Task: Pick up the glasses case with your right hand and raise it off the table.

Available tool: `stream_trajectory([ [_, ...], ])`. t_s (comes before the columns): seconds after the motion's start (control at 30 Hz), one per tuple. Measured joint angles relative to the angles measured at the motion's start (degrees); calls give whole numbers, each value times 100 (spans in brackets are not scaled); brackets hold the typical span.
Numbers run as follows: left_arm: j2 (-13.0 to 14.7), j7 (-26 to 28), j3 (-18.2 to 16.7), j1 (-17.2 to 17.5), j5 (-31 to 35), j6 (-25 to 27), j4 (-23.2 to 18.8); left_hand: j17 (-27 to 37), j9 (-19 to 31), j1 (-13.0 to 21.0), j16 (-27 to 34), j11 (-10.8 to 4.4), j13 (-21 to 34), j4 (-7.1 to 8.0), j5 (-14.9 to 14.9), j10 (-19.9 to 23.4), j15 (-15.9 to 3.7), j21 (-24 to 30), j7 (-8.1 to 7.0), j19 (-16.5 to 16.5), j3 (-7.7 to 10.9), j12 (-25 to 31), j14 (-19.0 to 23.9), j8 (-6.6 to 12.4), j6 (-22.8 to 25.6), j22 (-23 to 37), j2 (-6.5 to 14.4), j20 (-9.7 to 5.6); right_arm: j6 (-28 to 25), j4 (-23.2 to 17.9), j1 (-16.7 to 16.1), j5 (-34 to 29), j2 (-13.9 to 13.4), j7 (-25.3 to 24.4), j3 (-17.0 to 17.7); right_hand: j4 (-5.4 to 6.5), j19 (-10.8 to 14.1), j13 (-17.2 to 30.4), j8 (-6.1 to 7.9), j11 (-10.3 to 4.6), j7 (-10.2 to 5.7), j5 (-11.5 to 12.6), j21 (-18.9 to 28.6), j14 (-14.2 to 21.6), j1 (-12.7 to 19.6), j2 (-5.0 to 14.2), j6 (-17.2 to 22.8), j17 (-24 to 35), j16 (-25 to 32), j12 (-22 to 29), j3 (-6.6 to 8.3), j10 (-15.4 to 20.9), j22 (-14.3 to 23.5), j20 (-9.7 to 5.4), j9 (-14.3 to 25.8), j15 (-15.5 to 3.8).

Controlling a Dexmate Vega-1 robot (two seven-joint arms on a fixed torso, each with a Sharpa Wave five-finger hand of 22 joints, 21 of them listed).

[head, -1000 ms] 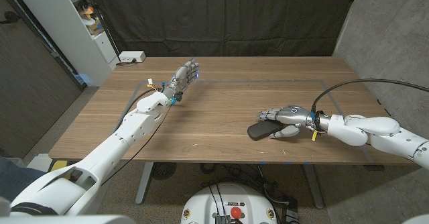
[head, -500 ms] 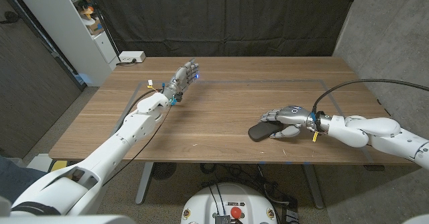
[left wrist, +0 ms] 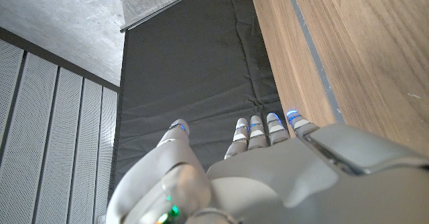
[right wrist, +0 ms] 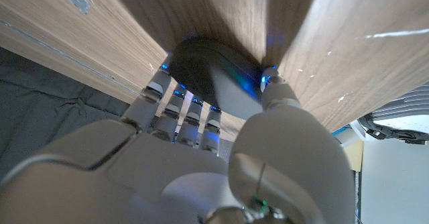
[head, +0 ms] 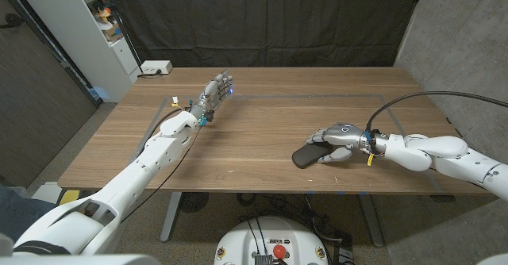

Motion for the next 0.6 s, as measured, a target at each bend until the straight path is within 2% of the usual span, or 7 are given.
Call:
stream_trajectory([
  [0.1, 1, -11, -18, 9, -22, -13, 18, 0, 0, 0, 0, 0, 0, 0, 0, 0, 0, 0, 0, 0, 0, 0, 0, 0, 0, 0, 0, 0, 52, 52, 69, -35, 48, -41, -37, 0, 339, 49, 44, -9, 124, -84, 74, 203, 57, -56, 161, 128, 178, 62, -1, 197, -9, -125, 0, -14],
  [0.13, 2, -15, -24, 15, -25, -15, 26, 0, 0, 0, 0, 0, 0, 0, 0, 0, 0, 0, 0, 0, 0, 0, 0, 0, 0, 0, 0, 0, 69, 69, 93, -50, 66, -66, -49, -14, 380, 67, 57, -15, 163, -113, 109, 289, 56, -56, 200, 180, 253, 86, -19, 286, -5, -99, 0, -15],
  [0.3, 12, -20, -47, 28, -32, -30, 36, 0, 0, 0, 0, 0, 0, 0, 0, 0, 0, 0, -22, 24, 0, 0, 0, 0, 22, 0, 0, 24, 119, 128, 167, -118, 125, -177, -86, 16, 730, 167, 130, -60, 389, -285, 162, 704, 117, -117, 427, 519, 661, 279, -146, 738, 30, -323, 12, -47],
  [0.4, 17, -20, -52, 32, -36, -32, 35, 0, 0, 0, 0, 0, 0, 0, 0, 0, 0, 0, -22, 24, 0, 0, 0, 0, 22, 0, 0, 23, 133, 142, 186, -130, 134, -208, -98, 17, 835, 210, 177, -82, 449, -333, 184, 800, 148, -148, 530, 655, 793, 334, -191, 880, 47, -386, 25, -60],
  [0.47, 20, -20, -54, 38, -40, -32, 28, 0, 0, -2, 0, 0, 0, 0, 0, 0, 0, 0, -22, 23, 0, 0, 0, 0, 22, 0, 2, 23, 147, 153, 204, -143, 136, -249, -107, 14, 861, 233, 215, -87, 460, -371, 194, 875, 154, -153, 561, 736, 872, 361, -219, 938, 61, -377, 41, -58],
  [0.5, 20, -20, -54, 38, -41, -32, 28, 0, 0, -18, 0, 0, 0, 0, 0, 0, 0, 0, -22, 22, 0, 0, 0, 0, 22, 0, 18, 22, 147, 154, 207, -143, 136, -249, -109, 17, 921, 247, 231, -102, 466, -373, 195, 886, 153, -153, 625, 781, 910, 396, -238, 981, 61, -429, 48, -70],
  [0.6, 22, -14, -55, 42, -43, -32, 15, 0, 0, -22, 0, 0, 0, 0, 0, 0, 0, 0, -22, 22, 0, 0, 0, 0, 22, 0, 22, 22, 170, 154, 216, -156, 129, -304, -112, 17, 982, 277, 311, -117, 477, -427, 229, 979, 193, -193, 666, 879, 985, 441, -239, 1079, 62, -430, 79, -76],
])
